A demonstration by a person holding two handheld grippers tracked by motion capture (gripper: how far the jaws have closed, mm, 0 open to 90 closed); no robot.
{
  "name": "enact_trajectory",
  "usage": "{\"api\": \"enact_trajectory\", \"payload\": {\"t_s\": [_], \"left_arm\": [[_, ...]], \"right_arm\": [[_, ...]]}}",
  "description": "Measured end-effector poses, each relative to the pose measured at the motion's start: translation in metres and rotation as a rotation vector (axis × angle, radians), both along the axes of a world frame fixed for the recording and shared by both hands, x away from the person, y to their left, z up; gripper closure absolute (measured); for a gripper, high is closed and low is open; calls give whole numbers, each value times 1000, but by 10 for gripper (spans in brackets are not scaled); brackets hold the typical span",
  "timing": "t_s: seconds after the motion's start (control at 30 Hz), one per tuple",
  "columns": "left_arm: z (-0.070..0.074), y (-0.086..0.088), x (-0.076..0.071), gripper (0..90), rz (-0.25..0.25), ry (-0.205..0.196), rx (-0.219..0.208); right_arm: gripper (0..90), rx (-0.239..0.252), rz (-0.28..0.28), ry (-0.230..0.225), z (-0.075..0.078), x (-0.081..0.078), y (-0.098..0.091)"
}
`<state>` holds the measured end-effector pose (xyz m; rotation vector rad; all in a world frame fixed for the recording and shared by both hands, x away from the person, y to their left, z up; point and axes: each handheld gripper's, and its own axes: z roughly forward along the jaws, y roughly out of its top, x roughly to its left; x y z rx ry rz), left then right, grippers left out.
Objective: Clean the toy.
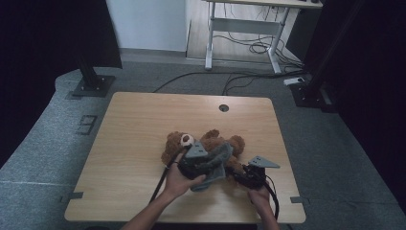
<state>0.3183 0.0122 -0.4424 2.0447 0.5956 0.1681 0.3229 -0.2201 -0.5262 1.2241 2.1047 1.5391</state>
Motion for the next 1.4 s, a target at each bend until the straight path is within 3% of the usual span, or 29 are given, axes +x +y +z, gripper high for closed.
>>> {"api": "enact_trajectory", "payload": {"t_s": [0.13, 0.3, 0.47, 0.77, 0.97, 1.4], "left_arm": [[-17, -18, 2, 755, 4, 25, 67], [-30, -6, 7, 756, 31, 53, 53], [-32, 23, 4, 756, 76, 53, 29], [-33, 80, 4, 754, 176, 51, 36], [-34, 114, 6, 755, 244, 59, 3], [-40, 186, 24, 753, 415, 97, -28]], "right_arm": [[615, -7, 1, -2, 1, -1, 0], [619, -16, 12, -13, 1, -1, 0], [621, -19, 26, -18, 1, -2, -2], [621, -19, 36, -19, 1, -1, -3], [621, -21, 42, -21, 1, -1, -3], [621, -21, 46, -21, 1, -1, -5]]}}
